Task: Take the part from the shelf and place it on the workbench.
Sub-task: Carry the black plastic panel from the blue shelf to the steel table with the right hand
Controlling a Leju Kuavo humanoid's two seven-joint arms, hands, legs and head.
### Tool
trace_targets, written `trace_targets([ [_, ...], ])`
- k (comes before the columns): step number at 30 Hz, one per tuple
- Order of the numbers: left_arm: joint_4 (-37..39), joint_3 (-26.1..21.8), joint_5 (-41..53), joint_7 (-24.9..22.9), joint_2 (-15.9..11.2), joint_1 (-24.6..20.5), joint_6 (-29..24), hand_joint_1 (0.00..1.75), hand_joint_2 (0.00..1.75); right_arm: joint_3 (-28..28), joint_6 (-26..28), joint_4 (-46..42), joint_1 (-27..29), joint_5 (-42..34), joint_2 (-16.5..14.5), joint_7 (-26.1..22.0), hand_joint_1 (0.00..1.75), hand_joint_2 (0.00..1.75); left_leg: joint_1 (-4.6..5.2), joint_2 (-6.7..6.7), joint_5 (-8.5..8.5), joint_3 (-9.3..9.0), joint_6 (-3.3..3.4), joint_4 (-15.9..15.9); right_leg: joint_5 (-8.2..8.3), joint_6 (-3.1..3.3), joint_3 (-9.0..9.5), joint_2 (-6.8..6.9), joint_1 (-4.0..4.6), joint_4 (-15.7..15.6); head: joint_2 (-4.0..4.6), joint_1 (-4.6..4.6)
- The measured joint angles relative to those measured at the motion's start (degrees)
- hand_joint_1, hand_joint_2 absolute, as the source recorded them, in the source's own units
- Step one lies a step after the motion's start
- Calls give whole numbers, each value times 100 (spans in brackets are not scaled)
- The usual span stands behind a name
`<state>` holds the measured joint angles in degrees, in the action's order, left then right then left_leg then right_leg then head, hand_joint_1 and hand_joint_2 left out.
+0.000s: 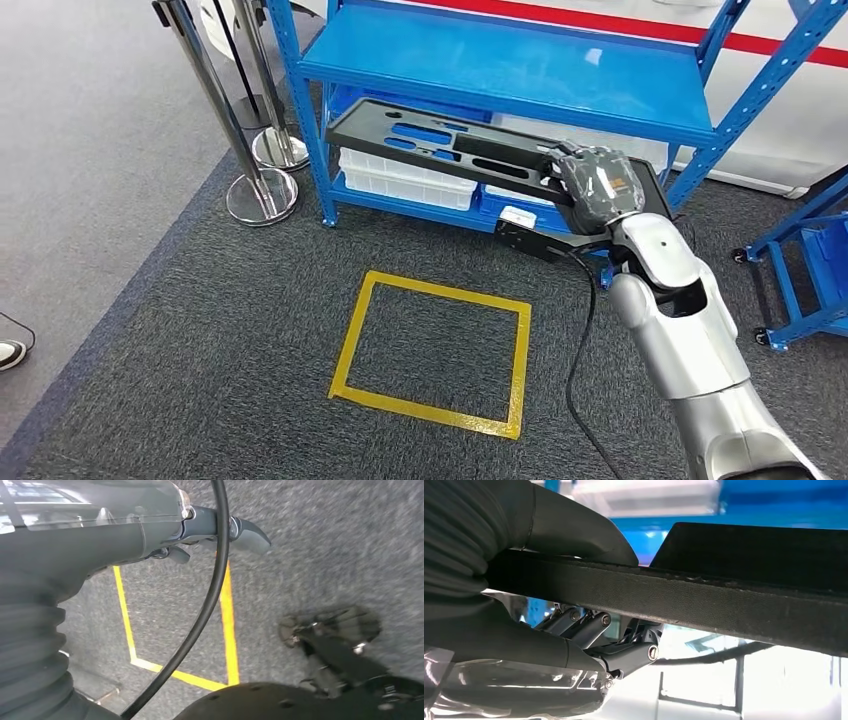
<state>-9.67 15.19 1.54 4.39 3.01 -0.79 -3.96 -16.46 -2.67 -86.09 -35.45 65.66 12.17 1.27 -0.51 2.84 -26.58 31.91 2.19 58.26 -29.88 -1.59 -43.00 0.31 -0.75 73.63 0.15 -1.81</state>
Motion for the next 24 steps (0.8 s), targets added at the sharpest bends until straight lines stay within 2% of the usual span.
trace_targets([
  [1,1,32,11,5,20,19,-13,0,175,39,1,-30,48,2,44,0,175,175,2,54,2,6,-4,11,184,21,190,-47,0,-326,0,0],
  [3,2,72,2,11,51,27,-4,0,175,103,3,-97,96,3,110,-2,175,175,6,148,3,33,-29,34,470,82,587,-290,-9,-1066,0,-1],
  [4,3,79,-15,11,62,21,15,0,175,127,5,-128,110,4,139,-4,175,175,-2,194,10,63,-55,43,525,105,698,-381,-7,-1293,0,-1],
  [5,5,81,-35,11,70,19,35,0,175,148,8,-155,124,5,165,-7,175,175,-14,245,22,98,-89,42,518,124,741,-429,-2,-1391,0,-1],
  [7,10,81,-64,12,76,26,61,0,175,174,11,-190,156,10,208,-9,175,175,-23,357,52,144,-167,24,503,145,766,-311,-4,-1467,0,1],
  [8,15,81,-73,13,76,34,66,0,175,182,12,-200,170,11,216,-9,175,175,-8,333,32,164,-200,39,503,163,788,-241,-21,-1517,0,0],
  [9,19,81,-79,14,75,37,72,0,175,196,14,-212,187,12,224,-9,175,175,10,243,-39,215,-230,138,507,182,812,-169,-41,-1566,0,0],
  [10,25,81,-81,15,72,40,75,0,175,214,16,-226,207,10,233,-9,175,175,27,113,-163,310,-257,341,512,201,831,-97,-58,-1602,0,-1],
  [11,31,81,-79,17,67,43,79,0,175,236,19,-245,235,7,249,-9,175,175,26,-43,-334,465,-280,671,513,219,843,-28,-51,-1609,0,-1],
  [12,34,81,-75,22,59,44,83,0,175,261,22,-266,271,3,269,-10,175,175,20,-136,-507,650,-300,1065,507,231,845,44,-44,-1604,0,-2],
  [13,37,82,-72,26,52,48,85,0,175,282,25,-283,314,-3,289,-12,175,175,15,-185,-624,817,-316,1412,500,238,845,118,-37,-1597,0,-2],
  [14,39,84,-69,29,44,52,87,0,175,299,28,-303,363,-8,308,-16,175,175,11,-212,-649,916,-326,1610,492,242,846,196,-32,-1588,0,-1],
  [15,40,85,-68,31,35,56,89,0,175,312,30,-323,405,-13,321,-22,175,175,8,-232,-566,905,-331,1583,483,240,846,266,-30,-1575,0,-2],
  [16,42,85,-67,32,28,60,89,0,175,322,31,-345,438,-15,329,-27,175,175,6,-266,-395,788,-329,1346,471,233,846,329,-30,-1558,0,-1],
  [18,43,86,-57,32,13,64,85,0,175,347,35,-399,470,-16,343,-33,175,175,32,-500,-54,399,-304,562,439,200,842,436,-11,-1506,0,-2],
  [20,43,99,-24,38,0,57,49,0,175,385,45,-447,484,-15,366,-33,175,175,72,-678,69,203,-235,121,421,156,831,538,28,-1466,0,-1],
  [21,44,115,-16,46,-2,53,24,0,175,401,48,-465,492,-7,374,-34,175,175,91,-663,66,211,-198,95,425,135,829,596,44,-1461,0,0],
  [22,44,130,-35,56,14,43,-3,0,175,408,40,-480,495,21,360,-38,175,175,88,-588,93,234,-153,87,434,112,834,661,46,-1464,0,1],
  [23,45,142,-74,51,61,23,-39,0,175,400,3,-494,483,93,306,-37,175,175,81,-521,123,242,-113,69,418,84,832,664,35,-1453,0,0],
  [24,45,146,-127,29,125,-12,-85,0,175,373,-62,-505,456,217,219,-13,175,175,73,-457,159,251,-71,46,349,59,807,575,17,-1391,0,0],
])
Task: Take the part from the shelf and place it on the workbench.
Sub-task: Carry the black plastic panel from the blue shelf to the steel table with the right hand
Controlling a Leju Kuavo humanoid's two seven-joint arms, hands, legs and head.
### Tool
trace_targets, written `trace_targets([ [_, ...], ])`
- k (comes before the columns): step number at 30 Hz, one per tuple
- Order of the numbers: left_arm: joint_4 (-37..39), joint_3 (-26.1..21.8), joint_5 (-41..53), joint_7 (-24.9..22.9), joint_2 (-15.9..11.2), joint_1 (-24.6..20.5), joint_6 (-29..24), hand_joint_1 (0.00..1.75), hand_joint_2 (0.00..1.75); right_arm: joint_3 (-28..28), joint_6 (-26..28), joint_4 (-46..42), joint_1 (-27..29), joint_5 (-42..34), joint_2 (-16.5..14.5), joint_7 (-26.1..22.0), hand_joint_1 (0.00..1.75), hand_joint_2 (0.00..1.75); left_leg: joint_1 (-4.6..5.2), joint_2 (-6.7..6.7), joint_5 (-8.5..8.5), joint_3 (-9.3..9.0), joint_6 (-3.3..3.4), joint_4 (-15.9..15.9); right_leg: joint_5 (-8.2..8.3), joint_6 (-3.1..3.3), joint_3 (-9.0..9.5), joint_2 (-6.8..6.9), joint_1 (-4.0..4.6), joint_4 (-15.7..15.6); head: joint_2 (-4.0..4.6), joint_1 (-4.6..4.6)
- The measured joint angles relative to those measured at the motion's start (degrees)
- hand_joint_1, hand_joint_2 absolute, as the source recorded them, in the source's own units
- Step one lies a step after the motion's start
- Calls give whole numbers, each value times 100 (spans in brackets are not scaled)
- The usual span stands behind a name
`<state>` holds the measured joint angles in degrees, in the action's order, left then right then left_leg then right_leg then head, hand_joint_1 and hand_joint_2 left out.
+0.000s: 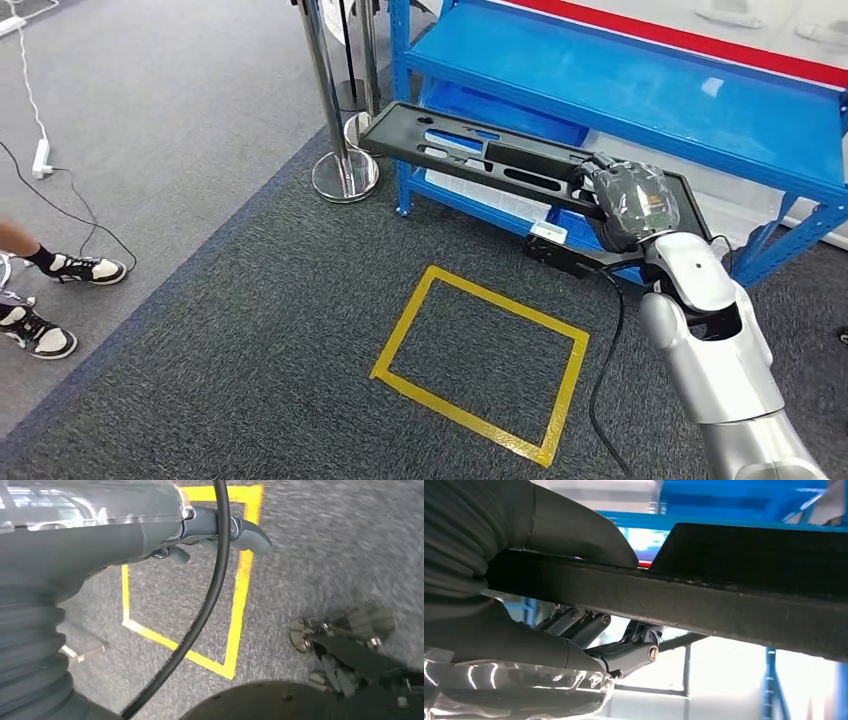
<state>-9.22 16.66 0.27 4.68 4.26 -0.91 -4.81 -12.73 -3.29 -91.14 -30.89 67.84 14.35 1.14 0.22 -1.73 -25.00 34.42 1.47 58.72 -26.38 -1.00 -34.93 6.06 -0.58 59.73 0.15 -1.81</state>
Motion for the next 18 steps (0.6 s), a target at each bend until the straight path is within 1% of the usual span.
trace_targets([
  [1,0,-1,-43,-38,73,-49,-55,0,175,-42,-78,-7,-39,141,-111,39,175,175,-11,55,38,11,42,-23,-137,-20,-69,-146,-14,166,0,1],
  [2,0,-2,-67,-88,137,-100,-108,0,175,-99,-154,-11,-77,276,-241,88,175,175,-20,103,70,24,72,-36,-329,-33,-184,-327,-26,440,0,1],
  [3,0,-2,-78,-125,178,-151,-145,0,175,-157,-204,-11,-104,374,-354,137,175,175,-16,158,95,49,93,-39,-538,-36,-332,-461,-27,804,0,1],
  [4,0,-4,-84,-139,205,-196,-164,0,175,-211,-233,-11,-117,420,-447,164,175,175,-10,225,117,72,107,-38,-702,-39,-473,-522,-26,1167,0,1],
  [5,0,-8,-97,-125,229,-238,-171,0,175,-261,-251,-9,-123,445,-531,179,175,175,-5,316,138,93,111,-36,-774,-40,-556,-541,-28,1411,0,0],
  [6,0,-14,-113,-91,250,-277,-173,0,175,-298,-263,-4,-134,460,-588,188,175,175,-3,421,160,111,109,-31,-741,-37,-553,-549,-30,1471,0,0],
  [7,-1,-23,-130,-43,278,-306,-188,0,175,-328,-272,4,-154,476,-643,195,175,175,-4,534,179,123,96,-23,-605,-28,-441,-566,-33,1307,0,1],
  [8,-2,-34,-143,11,304,-327,-215,0,175,-351,-275,13,-184,491,-694,203,175,175,-7,637,194,131,82,-13,-412,-13,-248,-619,-37,975,0,1],
  [9,-3,-45,-147,56,330,-335,-255,0,175,-366,-275,20,-217,506,-735,207,175,175,-12,724,207,146,63,-3,-263,9,-41,-747,-46,608,0,1],
  [10,-5,-57,-147,103,354,-342,-312,0,175,-381,-274,23,-249,528,-781,215,175,175,-13,806,222,173,36,18,-165,25,121,-898,-58,278,0,1],
  [11,-6,-66,-140,138,369,-345,-383,0,175,-394,-273,24,-269,564,-820,226,175,175,-22,871,244,212,-1,30,-132,37,209,-1016,-61,76,0,0],
  [12,-7,-71,-122,153,382,-346,-474,0,175,-411,-273,25,-279,618,-872,251,175,175,-37,942,272,256,-45,33,-148,48,231,-1083,-55,-6,0,1],
  [13,-7,-74,-100,150,390,-344,-568,0,175,-432,-274,27,-284,685,-929,283,175,175,-49,1014,303,293,-95,30,-141,60,223,-1060,-44,-44,0,0],
  [14,-7,-75,-68,124,393,-340,-672,0,175,-461,-278,32,-284,768,-996,337,175,175,-61,1032,322,323,-134,19,-121,87,216,-985,-45,-58,0,0],
  [15,-7,-75,-40,93,396,-340,-763,0,175,-492,-284,35,-283,845,-1075,395,175,175,-51,944,299,351,-171,48,-96,121,220,-914,-53,-85,0,0],
  [16,-7,-76,-18,67,396,-350,-824,0,175,-520,-290,37,-285,911,-1148,443,175,175,-39,781,215,405,-209,164,-71,159,224,-843,-63,-113,0,-1],
  [17,-7,-77,-1,50,390,-364,-878,0,175,-545,-295,38,-286,972,-1225,488,175,175,-29,576,65,501,-243,393,-52,189,226,-767,-69,-133,0,-1],
  [18,-7,-79,8,46,386,-377,-915,0,175,-562,-299,40,-285,1013,-1289,512,175,175,-24,397,-130,637,-281,737,-47,206,224,-695,-57,-136,0,-1],
])
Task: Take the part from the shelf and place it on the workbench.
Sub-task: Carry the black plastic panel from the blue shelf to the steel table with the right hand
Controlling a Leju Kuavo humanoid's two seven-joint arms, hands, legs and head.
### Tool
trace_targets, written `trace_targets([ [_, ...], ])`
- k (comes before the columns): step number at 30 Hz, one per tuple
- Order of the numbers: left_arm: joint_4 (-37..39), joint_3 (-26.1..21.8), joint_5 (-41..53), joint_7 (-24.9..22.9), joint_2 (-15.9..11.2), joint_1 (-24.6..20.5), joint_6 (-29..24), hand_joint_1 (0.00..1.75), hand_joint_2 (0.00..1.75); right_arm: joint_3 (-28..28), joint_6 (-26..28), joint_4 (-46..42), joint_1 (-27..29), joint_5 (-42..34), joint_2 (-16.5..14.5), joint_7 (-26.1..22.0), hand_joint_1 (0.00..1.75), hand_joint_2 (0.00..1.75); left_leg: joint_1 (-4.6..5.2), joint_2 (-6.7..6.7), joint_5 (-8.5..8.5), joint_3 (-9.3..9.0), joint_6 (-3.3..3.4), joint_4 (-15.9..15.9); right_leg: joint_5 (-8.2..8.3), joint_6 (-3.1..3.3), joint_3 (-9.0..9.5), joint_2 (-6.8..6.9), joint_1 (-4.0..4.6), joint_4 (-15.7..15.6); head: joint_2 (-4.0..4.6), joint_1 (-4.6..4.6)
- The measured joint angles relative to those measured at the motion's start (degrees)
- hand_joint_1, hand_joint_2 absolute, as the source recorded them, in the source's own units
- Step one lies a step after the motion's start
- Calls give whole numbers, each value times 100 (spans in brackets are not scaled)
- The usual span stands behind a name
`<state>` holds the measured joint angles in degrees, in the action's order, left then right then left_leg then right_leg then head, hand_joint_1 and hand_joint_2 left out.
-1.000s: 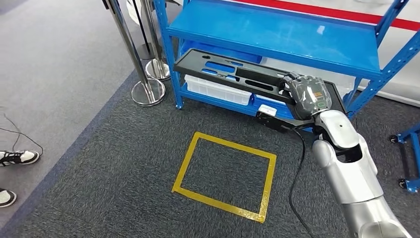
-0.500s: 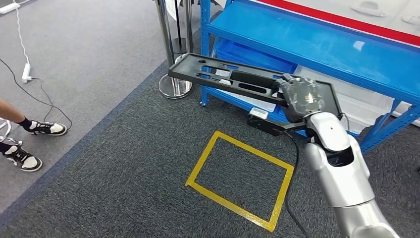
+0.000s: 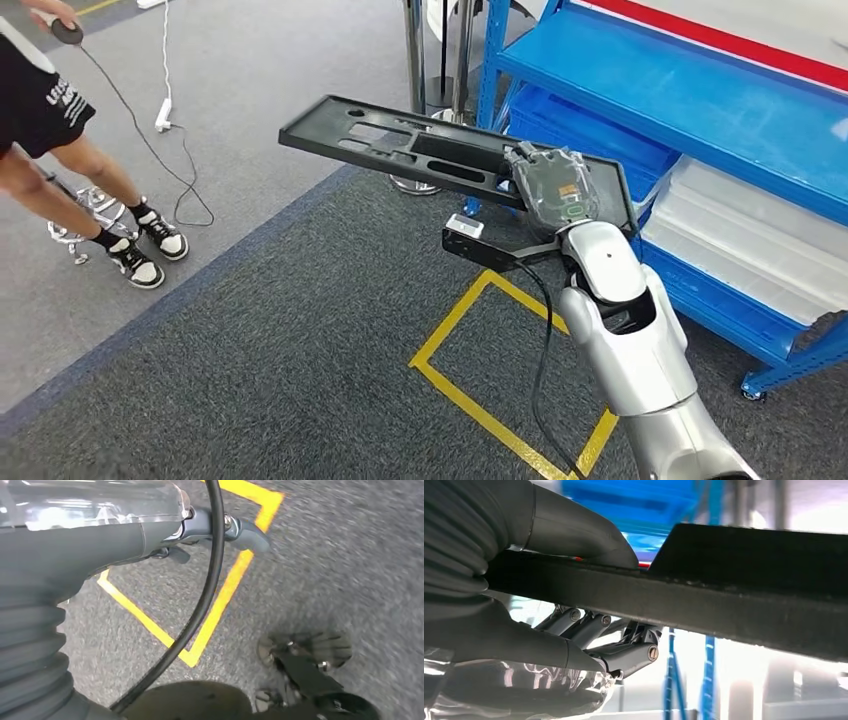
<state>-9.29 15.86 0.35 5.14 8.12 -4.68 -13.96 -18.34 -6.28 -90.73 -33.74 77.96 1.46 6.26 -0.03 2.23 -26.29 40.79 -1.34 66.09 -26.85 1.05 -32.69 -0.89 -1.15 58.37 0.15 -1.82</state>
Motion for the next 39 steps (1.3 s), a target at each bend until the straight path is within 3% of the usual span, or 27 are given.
trace_targets([
  [2,0,-3,11,9,-12,-20,-57,0,175,-33,-5,15,2,66,-104,28,175,175,-11,-116,-327,279,-53,719,1,9,-17,170,20,11,0,1],
  [3,0,-4,15,16,-12,-26,-80,0,175,-48,-9,25,5,86,-147,36,175,175,-13,-127,-374,324,-65,887,1,9,-26,259,25,18,0,1],
  [4,0,-4,16,19,-12,-32,-92,0,175,-61,-13,34,4,98,-185,40,175,175,-14,-142,-317,249,-66,821,0,8,-31,346,30,23,0,1],
  [6,0,-5,17,21,-17,-20,-109,0,175,-80,-15,39,-4,105,-250,43,175,175,-2,-304,-30,-190,-34,113,-8,-2,-25,492,45,26,0,0],
  [8,0,-6,20,22,-24,-3,-121,0,175,-90,-14,39,-22,107,-294,45,175,175,49,-513,151,-558,62,-550,-21,-35,-27,608,84,33,0,-1],
  [9,0,-5,21,24,-22,8,-124,0,175,-92,-14,39,-28,107,-308,48,175,175,71,-555,165,-611,118,-684,-25,-54,-30,663,103,35,0,1],
  [11,0,-4,21,30,-7,29,-123,0,175,-98,-15,41,-37,107,-328,50,175,175,75,-446,186,-588,218,-721,-26,-101,-25,776,126,25,0,2],
  [12,0,-4,21,32,7,39,-124,0,175,-103,-15,42,-38,107,-340,49,175,175,62,-387,208,-588,257,-746,-54,-127,-27,748,120,45,0,2],
  [14,0,-4,22,48,30,35,-133,0,175,-109,-15,42,-45,107,-354,45,175,175,24,-285,259,-593,335,-800,-265,-173,-143,479,106,329,0,2],
  [15,0,-4,29,58,38,28,-141,0,175,-111,-16,42,-43,108,-355,43,175,175,13,-233,276,-590,359,-809,-452,-189,-285,296,89,653,0,2],
  [17,0,-3,41,78,38,21,-159,0,175,-111,-22,55,-28,114,-355,33,175,175,9,-109,289,-574,381,-801,-785,-207,-649,132,82,1421,0,3],
  [18,0,-3,46,85,38,21,-164,0,175,-113,-28,68,-20,120,-357,29,175,175,9,-31,291,-569,383,-792,-822,-214,-764,116,78,1647,0,3],
  [19,0,-3,48,90,40,22,-167,0,175,-115,-35,81,-16,126,-360,25,175,175,7,46,291,-565,384,-780,-748,-216,-785,110,73,1664,0,3],
  [21,0,-2,51,74,50,18,-171,0,175,-121,-45,96,-26,132,-379,10,175,175,2,208,284,-565,372,-748,-339,-211,-525,44,47,1080,0,3],
  [23,0,-3,42,39,61,9,-182,0,175,-127,-46,104,-48,134,-406,-15,175,175,3,349,275,-527,329,-699,-54,-201,-212,-228,-2,386,0,2],
  [25,-1,-4,26,25,67,2,-191,0,175,-140,-40,126,-46,133,-426,-42,175,175,-15,470,292,-454,255,-670,-28,-187,-122,-399,-11,136,0,2],
  [27,-2,-5,20,34,69,14,-186,0,175,-154,-28,154,-32,124,-452,-67,175,175,-38,539,313,-400,174,-669,-11,-135,-117,-281,-1,93,0,2],
  [29,-2,-5,26,40,71,22,-170,0,175,-157,4,173,-23,109,-481,-83,175,175,-23,282,195,-309,104,-484,13,-59,-83,-132,-7,43,0,0],
  [31,-2,-5,47,21,73,12,-158,0,175,-149,43,178,6,95,-491,-90,175,175,-22,-71,-127,-59,46,114,9,-8,-49,22,10,22,0,0],
  [33,-3,-1,95,-29,73,-14,-156,0,175,-139,57,178,83,96,-492,-92,175,175,-40,-173,-393,219,9,778,-10,12,-30,202,30,25,0,1],
  [34,-4,3,121,-53,73,-25,-160,0,175,-136,57,177,136,105,-492,-92,175,175,-44,-186,-398,250,3,887,-20,14,-23,289,35,26,0,1],
  [35,-4,7,142,-65,71,-32,-172,0,175,-135,57,174,191,117,-492,-91,175,175,-48,-203,-304,174,4,784,-31,11,-14,367,39,27,0,1],
  [36,-4,9,151,-54,68,-31,-199,0,175,-134,58,166,242,136,-492,-88,175,175,-49,-252,-127,-11,16,463,-45,4,1,436,41,28,0,1],
  [38,-4,9,139,12,63,-10,-293,0,175,-117,66,121,334,175,-485,-73,175,175,-4,-490,135,-410,67,-288,-74,-25,29,552,60,29,0,1],
  [39,-4,9,128,50,63,-3,-356,0,175,-94,73,88,376,194,-476,-60,175,175,26,-591,183,-531,111,-536,-83,-46,34,609,78,28,0,1],
])
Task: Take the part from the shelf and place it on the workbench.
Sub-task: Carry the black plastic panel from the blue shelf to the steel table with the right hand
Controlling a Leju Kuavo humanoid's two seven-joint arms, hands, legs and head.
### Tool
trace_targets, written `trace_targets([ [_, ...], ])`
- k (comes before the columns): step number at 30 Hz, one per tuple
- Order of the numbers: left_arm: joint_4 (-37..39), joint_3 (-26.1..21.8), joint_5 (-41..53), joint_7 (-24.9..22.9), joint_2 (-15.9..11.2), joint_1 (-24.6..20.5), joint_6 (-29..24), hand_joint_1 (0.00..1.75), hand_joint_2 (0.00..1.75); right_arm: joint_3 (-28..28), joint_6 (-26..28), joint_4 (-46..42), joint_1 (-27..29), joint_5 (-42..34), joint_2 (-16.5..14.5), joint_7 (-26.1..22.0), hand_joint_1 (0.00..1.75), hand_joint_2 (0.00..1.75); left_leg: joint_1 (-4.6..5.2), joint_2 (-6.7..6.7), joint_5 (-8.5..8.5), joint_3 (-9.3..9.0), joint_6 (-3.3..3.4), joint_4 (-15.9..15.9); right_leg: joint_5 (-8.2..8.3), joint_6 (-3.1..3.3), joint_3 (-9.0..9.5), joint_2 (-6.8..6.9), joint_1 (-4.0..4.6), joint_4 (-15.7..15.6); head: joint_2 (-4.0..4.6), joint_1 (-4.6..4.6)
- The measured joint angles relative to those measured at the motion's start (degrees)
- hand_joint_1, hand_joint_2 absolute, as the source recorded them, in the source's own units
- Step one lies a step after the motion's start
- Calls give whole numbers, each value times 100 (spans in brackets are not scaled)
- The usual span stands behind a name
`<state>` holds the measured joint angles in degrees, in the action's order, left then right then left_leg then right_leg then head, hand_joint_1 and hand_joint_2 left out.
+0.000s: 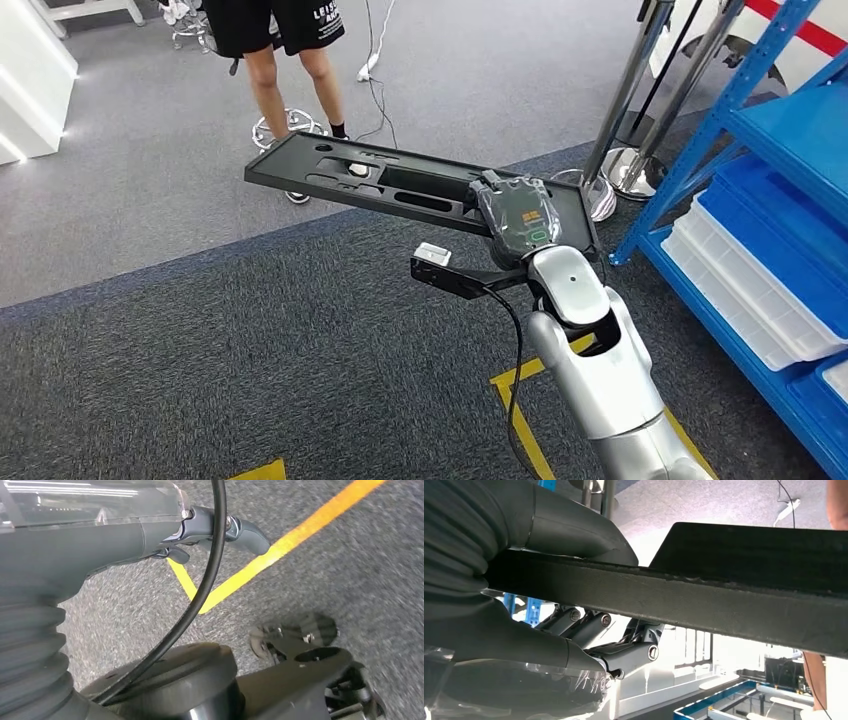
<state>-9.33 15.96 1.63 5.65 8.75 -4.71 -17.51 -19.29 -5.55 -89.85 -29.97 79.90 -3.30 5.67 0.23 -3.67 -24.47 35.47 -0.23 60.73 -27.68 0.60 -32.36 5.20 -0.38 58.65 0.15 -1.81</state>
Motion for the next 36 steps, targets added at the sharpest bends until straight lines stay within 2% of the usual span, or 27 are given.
trace_targets([
  [1,0,-1,-10,31,1,7,-61,0,175,28,8,-31,36,13,13,10,175,175,29,-47,-12,-37,42,-109,-6,-22,-1,58,19,-2,0,0],
  [3,-1,-4,-22,70,-1,-1,-156,0,175,78,16,-63,79,27,34,14,175,175,31,64,-6,-33,126,-164,-20,-72,1,175,40,-11,0,0],
  [4,-1,-7,-29,86,-2,-4,-186,0,175,93,17,-69,88,30,40,2,175,175,19,135,14,-37,160,-195,-60,-98,-2,129,32,24,0,1],
  [5,-2,-10,-38,100,-3,-12,-204,0,175,105,20,-77,89,32,43,-12,175,175,7,197,32,-46,195,-222,-146,-117,-43,17,21,138,0,1],
  [7,-2,-22,-49,162,-2,-38,-197,0,175,133,29,-90,92,32,58,-38,175,175,-5,314,60,-54,259,-253,-470,-136,-310,-319,0,730,0,2],
  [9,-2,-31,-9,242,-2,-53,-136,0,175,156,34,-95,117,31,93,-57,175,175,-5,458,70,-48,286,-246,-746,-140,-695,-466,-2,1471,0,2],
  [10,-2,-30,29,267,-2,-50,-109,0,175,162,32,-98,138,28,121,-69,175,175,-6,543,71,-48,289,-240,-739,-143,-801,-487,-4,1636,0,2],
  [11,-2,-28,59,276,-3,-42,-94,0,175,167,31,-106,156,23,155,-84,175,175,-9,624,71,-49,288,-231,-630,-143,-813,-497,-10,1602,0,2],
  [13,-2,-25,92,280,-3,-19,-91,0,175,178,28,-142,180,8,218,-113,175,175,-19,781,60,-54,272,-197,-197,-144,-566,-572,-37,989,0,2],
  [15,-2,-24,91,283,-3,-8,-93,0,175,197,28,-202,188,-12,264,-134,175,175,-18,929,36,-20,216,-137,63,-145,-276,-801,-74,329,0,0],
  [17,-2,-29,52,328,-4,2,-104,0,175,227,34,-292,241,-63,333,-146,175,175,-36,1060,36,28,143,-108,68,-130,-178,-906,-69,106,0,-3],
  [18,-2,-38,20,358,-5,19,-115,0,175,241,38,-354,291,-96,377,-148,175,175,-55,1124,45,44,111,-111,74,-106,-174,-845,-63,99,0,-4],
  [19,-2,-53,-15,385,-5,38,-130,0,175,256,43,-423,350,-129,426,-148,175,175,-60,1106,31,63,84,-87,79,-74,-160,-774,-58,80,0,-3],
  [20,-2,-73,-44,399,-6,54,-145,0,175,274,49,-498,410,-155,470,-146,175,175,-52,1007,-25,102,58,-4,85,-38,-147,-706,-60,64,0,-7],
  [21,-2,-95,-68,405,-7,59,-157,0,175,292,55,-570,468,-174,519,-145,175,175,-46,850,-135,183,35,173,90,-5,-136,-638,-63,49,0,-9],
  [23,-2,-133,-88,427,-7,55,-173,0,175,353,73,-726,618,-204,630,-145,175,175,-47,516,-468,471,-2,820,79,37,-121,-498,-41,43,0,-14],
  [24,-2,-145,-88,439,-5,51,-178,0,175,386,79,-793,702,-215,694,-146,175,175,-58,447,-603,622,-16,1156,69,49,-117,-417,-28,44,0,-14],
  [25,-2,-151,-79,449,-4,50,-186,0,175,417,84,-848,785,-222,749,-148,175,175,-67,413,-661,714,-22,1373,60,55,-112,-334,-16,45,0,-14],
  [26,-2,-152,-64,453,-2,48,-197,0,175,437,85,-885,855,-224,792,-148,175,175,-72,396,-614,705,-19,1385,50,58,-106,-258,-8,46,0,-15],
  [27,-2,-153,-47,456,-1,47,-209,0,175,449,87,-916,908,-224,824,-151,175,175,-73,370,-478,584,-5,1178,39,57,-95,-191,0,46,0,-14],
  [28,-2,-153,-29,458,-1,52,-220,0,175,454,89,-945,944,-225,845,-154,175,175,-66,312,-297,383,19,818,27,52,-78,-133,6,47,0,-14],
  [29,-2,-153,-13,459,-1,58,-226,0,175,459,92,-977,967,-225,861,-157,175,175,-38,176,-176,177,54,444,16,43,-61,-82,12,42,0,-14],
  [30,-2,-153,2,459,-1,58,-230,0,175,471,101,-1007,979,-226,877,-160,175,175,6,43,-99,18,97,134,7,25,-52,-32,23,41,0,-14],
  [32,-2,-153,23,442,1,53,-241,0,175,499,117,-1046,991,-227,905,-161,175,175,87,-98,-105,-72,170,-108,-1,-22,-46,88,40,32,0,-14],
  [34,-2,-153,31,414,4,57,-274,0,175,514,124,-1064,995,-227,921,-166,175,175,89,38,-66,-70,232,-175,-19,-82,-27,181,37,26,0,-14],
  [35,-2,-153,31,407,7,64,-293,0,175,517,125,-1071,997,-227,929,-169,175,175,73,111,-40,-91,261,-219,-54,-111,-27,104,26,58,0,-14],
  [36,-2,-153,32,405,9,67,-309,0,175,522,130,-1085,1000,-227,939,-173,175,175,54,180,-10,-113,294,-263,-146,-134,-75,-41,14,184,0,-13],
])
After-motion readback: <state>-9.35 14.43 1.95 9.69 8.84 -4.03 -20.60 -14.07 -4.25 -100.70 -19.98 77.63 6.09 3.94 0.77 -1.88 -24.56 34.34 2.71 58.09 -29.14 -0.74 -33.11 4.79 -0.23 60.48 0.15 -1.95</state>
